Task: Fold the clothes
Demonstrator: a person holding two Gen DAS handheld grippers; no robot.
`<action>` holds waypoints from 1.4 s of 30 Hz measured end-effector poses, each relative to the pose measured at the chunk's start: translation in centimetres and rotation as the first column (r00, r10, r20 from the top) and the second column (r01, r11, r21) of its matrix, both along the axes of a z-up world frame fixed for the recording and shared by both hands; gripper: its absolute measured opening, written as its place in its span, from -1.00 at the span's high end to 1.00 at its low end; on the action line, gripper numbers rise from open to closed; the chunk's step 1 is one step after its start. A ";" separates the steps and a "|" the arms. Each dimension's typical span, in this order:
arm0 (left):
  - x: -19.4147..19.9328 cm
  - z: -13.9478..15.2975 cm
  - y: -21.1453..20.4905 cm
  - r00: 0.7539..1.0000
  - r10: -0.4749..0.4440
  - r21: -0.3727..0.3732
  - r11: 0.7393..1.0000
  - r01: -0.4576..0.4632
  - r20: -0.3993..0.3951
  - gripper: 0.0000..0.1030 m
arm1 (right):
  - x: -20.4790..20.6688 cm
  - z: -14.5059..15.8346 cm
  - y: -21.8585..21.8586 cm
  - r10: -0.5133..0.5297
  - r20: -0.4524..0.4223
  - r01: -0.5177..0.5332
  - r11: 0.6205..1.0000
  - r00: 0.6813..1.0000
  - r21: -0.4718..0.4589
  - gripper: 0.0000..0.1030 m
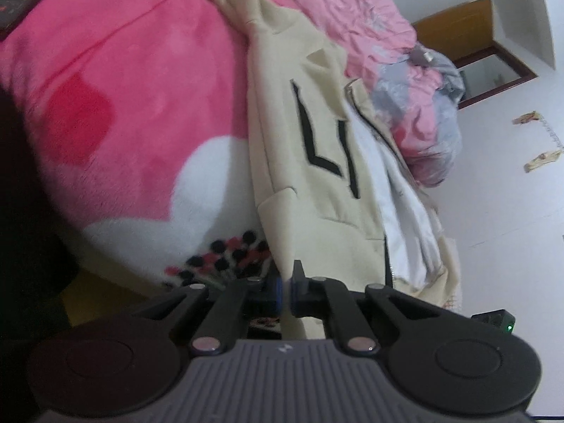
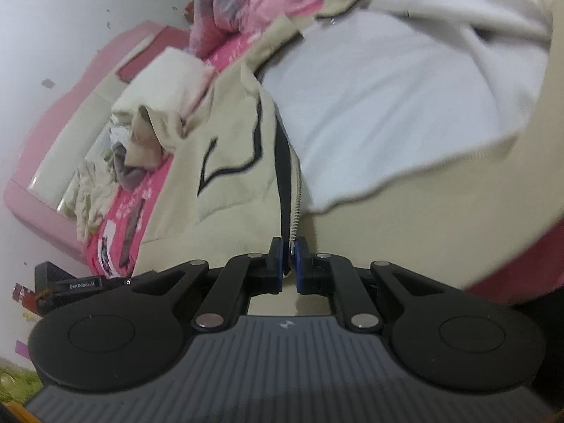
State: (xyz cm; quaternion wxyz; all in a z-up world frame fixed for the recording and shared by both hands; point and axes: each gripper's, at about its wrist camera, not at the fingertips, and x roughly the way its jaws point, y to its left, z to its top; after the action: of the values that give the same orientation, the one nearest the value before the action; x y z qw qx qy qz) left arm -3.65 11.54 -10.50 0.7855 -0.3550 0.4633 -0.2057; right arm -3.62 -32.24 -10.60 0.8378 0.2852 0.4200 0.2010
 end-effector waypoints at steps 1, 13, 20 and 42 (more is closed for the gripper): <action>-0.1 0.1 0.0 1.000 0.001 0.004 1.000 -0.001 0.000 0.91 | -0.1 -0.2 0.0 -0.001 -0.010 0.001 1.000 1.000 0.002 0.90; -0.5 -0.6 0.4 1.000 -0.011 0.192 0.981 0.008 0.011 0.36 | -0.4 -0.6 0.4 0.022 -0.044 -0.022 1.000 0.999 -0.010 0.77; -1.5 4.3 1.6 0.985 0.032 0.283 0.956 -0.079 0.170 -0.05 | -1.6 5.6 -1.9 -0.148 0.127 0.135 0.985 0.981 0.108 0.33; 0.5 6.2 -2.4 0.985 -0.061 0.318 0.948 0.007 0.160 -0.12 | -0.2 18.5 0.2 -0.167 0.327 -0.154 0.631 0.930 0.760 -0.98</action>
State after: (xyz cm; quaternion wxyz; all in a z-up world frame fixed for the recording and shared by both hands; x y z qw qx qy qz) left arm -3.11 9.18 -4.26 0.8647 -0.1979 0.4287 -0.1714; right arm -3.78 -32.07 7.93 0.6971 0.5756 0.1272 0.4080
